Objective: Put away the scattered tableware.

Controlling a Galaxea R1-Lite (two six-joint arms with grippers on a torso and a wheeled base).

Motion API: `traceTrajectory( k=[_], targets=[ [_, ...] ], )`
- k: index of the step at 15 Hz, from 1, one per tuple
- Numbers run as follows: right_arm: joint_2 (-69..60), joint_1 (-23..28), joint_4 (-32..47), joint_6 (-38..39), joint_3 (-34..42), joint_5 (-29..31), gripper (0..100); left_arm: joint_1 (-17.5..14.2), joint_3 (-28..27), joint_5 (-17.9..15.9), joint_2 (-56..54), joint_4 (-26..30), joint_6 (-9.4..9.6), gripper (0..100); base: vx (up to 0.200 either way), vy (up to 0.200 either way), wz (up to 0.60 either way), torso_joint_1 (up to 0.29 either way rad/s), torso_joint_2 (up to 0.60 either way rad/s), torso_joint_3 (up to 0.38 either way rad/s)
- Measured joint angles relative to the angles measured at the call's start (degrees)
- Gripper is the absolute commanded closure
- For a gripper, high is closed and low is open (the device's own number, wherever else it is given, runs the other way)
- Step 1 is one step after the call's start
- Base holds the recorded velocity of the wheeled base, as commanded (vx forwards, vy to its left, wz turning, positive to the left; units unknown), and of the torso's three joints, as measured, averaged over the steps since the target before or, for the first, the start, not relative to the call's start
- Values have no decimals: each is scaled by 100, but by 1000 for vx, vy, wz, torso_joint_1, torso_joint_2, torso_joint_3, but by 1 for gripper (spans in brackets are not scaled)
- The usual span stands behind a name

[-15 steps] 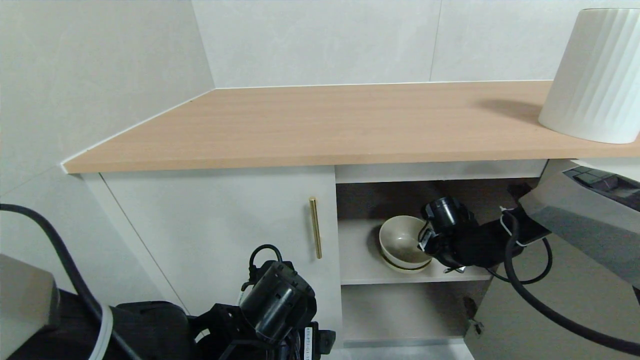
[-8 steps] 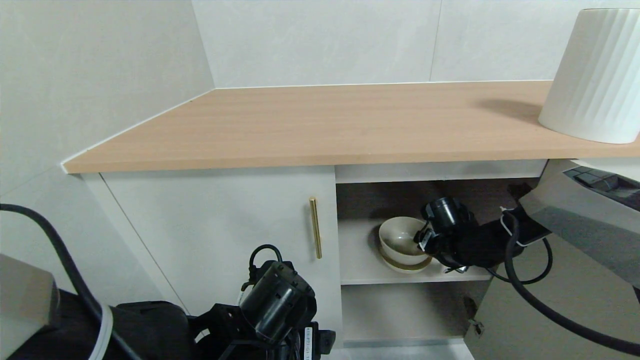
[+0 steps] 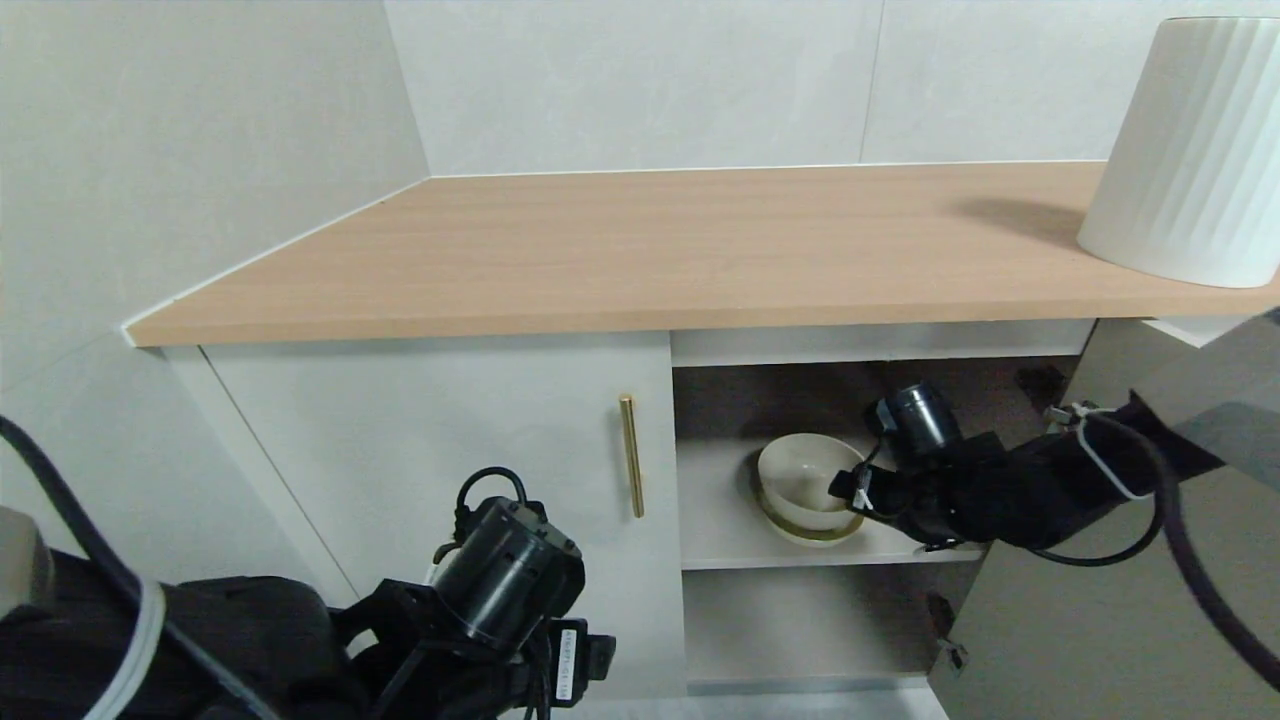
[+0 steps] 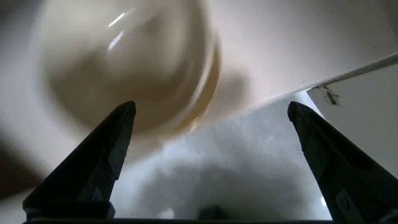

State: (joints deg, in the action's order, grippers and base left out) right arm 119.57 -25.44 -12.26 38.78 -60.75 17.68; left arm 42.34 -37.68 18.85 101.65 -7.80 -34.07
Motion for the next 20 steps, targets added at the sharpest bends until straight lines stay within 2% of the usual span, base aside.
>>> traceTrajectory(
  k=[3,5,7,8,9,20],
  targets=[
    [-1025,-276,217,-633,667,-679,0,-163,28,28,-571,176,317,0,0,0,0,0,0,0],
    [-1718,-549,850,-867,883,-1062,0,-194,30,30,-936,236,446,0,0,0,0,0,0,0],
    [-2310,-777,1798,-976,861,-1189,0,-201,34,30,-1143,239,463,0,0,0,0,0,0,0],
    [-2527,-835,1987,-1108,796,-1200,0,-201,34,30,-1190,239,463,0,0,0,0,0,0,0],
    [-2689,-873,2027,-1176,763,-1189,0,-201,34,30,-1226,234,462,0,0,0,0,0,0,0],
    [-2962,-907,2194,-1319,761,-1169,0,-201,30,22,-1256,228,457,0,-200,0,0,3,4,4]
  ],
)
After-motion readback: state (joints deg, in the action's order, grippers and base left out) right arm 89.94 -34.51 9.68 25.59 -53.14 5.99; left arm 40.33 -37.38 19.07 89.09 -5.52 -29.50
